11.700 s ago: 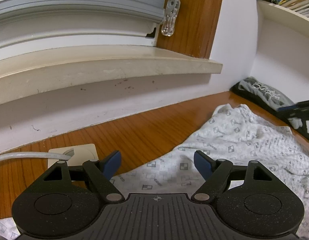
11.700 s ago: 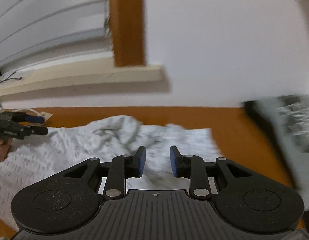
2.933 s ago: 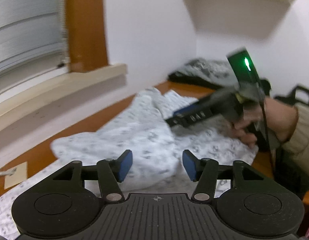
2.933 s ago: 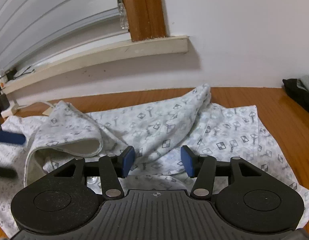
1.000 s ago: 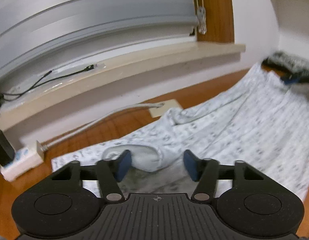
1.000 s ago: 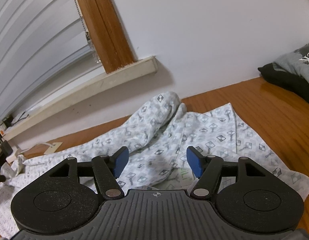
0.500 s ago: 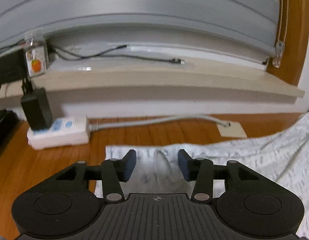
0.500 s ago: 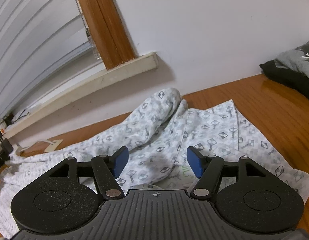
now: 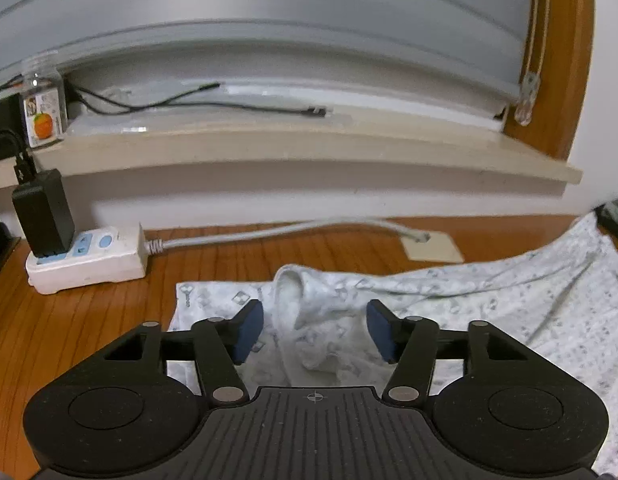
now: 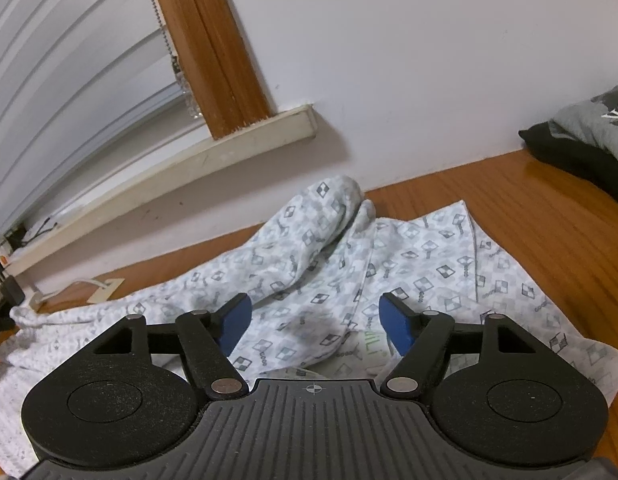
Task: Fold clothes
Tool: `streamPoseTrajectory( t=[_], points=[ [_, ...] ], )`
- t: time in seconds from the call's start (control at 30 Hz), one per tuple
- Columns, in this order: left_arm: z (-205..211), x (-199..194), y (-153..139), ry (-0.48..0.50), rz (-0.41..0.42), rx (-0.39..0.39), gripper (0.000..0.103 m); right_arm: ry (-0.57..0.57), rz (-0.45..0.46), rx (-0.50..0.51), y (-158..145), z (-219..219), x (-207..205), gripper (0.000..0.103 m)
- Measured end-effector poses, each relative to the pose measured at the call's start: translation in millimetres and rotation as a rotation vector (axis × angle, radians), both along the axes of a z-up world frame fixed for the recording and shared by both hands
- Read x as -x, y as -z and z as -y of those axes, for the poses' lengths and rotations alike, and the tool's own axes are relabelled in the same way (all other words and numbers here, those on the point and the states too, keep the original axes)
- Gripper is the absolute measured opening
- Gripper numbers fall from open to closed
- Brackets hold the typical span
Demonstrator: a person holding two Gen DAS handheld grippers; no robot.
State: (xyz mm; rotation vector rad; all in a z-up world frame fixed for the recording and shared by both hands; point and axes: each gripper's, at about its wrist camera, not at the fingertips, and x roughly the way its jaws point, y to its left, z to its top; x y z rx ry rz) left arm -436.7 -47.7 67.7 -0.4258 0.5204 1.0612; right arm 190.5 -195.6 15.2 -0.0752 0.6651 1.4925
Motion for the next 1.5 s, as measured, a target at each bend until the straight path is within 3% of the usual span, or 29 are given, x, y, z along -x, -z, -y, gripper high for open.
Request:
streamPoseTrajectory(
  t=[0.1,0.13,0.23,0.4,0.5,0.63,0.73,0.83,1.07,1.17,1.2,1.27,1.3,1.37,1.5],
  points=[
    [-18,-7,7,0.036,-0.067,0.014,0.059,-0.012,0.008,-0.007,-1,1,2,0.070],
    [-24,-10,8,0.052,-0.099,0.009,0.047,-0.020,0.029,-0.009,-2,1,5,0.070],
    [-43,-18,7,0.076,-0.162,0.003,0.036,-0.042,0.165,-0.020,-8,1,27,0.070],
    [-63,-19,6,0.036,-0.142,0.045,0.041,-0.116,0.409,-0.067,-24,-5,97,0.070],
    [-60,-13,10,0.056,-0.120,0.061,0.046,-0.249,0.425,-0.113,-35,-21,147,0.070],
    [-56,-3,13,0.077,-0.081,0.078,0.046,-0.472,0.387,-0.148,-45,-49,226,0.070],
    [-62,2,12,0.101,-0.056,0.103,0.040,-0.632,0.350,-0.137,-42,-75,285,0.068],
    [-73,-1,10,0.128,-0.078,0.113,0.040,-0.742,0.362,-0.110,-35,-94,336,0.067],
    [-85,-7,14,0.157,-0.102,0.133,0.038,-0.917,0.267,-0.021,-22,-119,399,0.067],
    [-83,-7,13,0.158,-0.110,0.123,0.034,-0.935,0.269,0.037,-13,-127,412,0.047],
    [-82,-7,12,0.159,-0.113,0.118,0.030,-0.929,0.257,0.036,-13,-129,411,0.038],
    [-77,-8,8,0.165,-0.120,0.108,0.006,-0.930,0.203,0.021,-16,-128,404,0.025],
    [-75,-8,6,0.168,-0.123,0.103,0.006,-0.930,0.186,0.007,-18,-126,400,0.017],
    [-67,-7,-4,0.163,-0.134,0.083,0.005,-0.921,0.173,-0.025,-23,-121,392,0.010],
    [-46,-3,-35,0.175,-0.146,0.048,0.005,-0.959,0.135,-0.081,-37,-105,386,0.008]
  ],
)
